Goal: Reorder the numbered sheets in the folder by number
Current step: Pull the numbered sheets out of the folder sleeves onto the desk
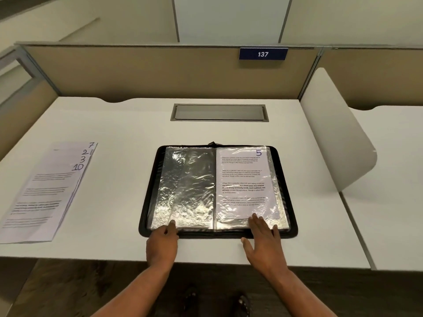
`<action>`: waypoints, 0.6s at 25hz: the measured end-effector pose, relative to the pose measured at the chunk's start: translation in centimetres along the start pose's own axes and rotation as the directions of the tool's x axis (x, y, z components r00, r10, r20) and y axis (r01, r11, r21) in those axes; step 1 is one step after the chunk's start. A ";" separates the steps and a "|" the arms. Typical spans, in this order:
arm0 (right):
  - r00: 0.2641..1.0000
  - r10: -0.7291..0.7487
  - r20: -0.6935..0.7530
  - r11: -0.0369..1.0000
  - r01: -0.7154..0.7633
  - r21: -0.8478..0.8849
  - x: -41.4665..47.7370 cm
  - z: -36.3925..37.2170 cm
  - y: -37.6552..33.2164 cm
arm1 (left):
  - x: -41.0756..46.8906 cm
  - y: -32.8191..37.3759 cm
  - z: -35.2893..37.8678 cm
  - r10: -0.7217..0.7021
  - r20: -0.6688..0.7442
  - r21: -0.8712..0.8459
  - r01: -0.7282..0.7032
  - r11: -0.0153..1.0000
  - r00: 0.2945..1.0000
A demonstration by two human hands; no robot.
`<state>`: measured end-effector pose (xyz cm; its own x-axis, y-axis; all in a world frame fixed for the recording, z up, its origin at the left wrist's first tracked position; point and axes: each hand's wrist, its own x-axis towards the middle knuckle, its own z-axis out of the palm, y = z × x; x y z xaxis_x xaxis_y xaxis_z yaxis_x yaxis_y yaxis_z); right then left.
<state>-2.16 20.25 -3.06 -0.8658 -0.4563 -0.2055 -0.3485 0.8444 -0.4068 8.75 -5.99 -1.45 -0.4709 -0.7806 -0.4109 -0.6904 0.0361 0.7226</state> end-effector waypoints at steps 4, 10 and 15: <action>0.999 0.019 -0.027 1.000 -0.018 0.018 -0.4 0.0 0.1 | -1.9 0.8 1.7 0.161 0.140 0.067 -0.172 0.983 0.977; 0.998 0.001 -0.055 1.000 -0.002 -0.020 -1.6 0.5 0.1 | -1.4 3.3 6.5 0.594 0.467 0.312 -0.751 0.583 0.655; 0.998 -0.016 -0.066 0.999 0.013 -0.036 -2.4 0.6 0.2 | 0.4 5.8 10.3 0.627 0.672 0.356 -0.914 0.194 0.394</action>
<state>0.11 21.33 -3.20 -0.8820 -0.4500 -0.1398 -0.3727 0.8478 -0.3772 -1.05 0.33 -3.11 -0.9876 0.1341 -0.0819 0.1016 0.9426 0.3180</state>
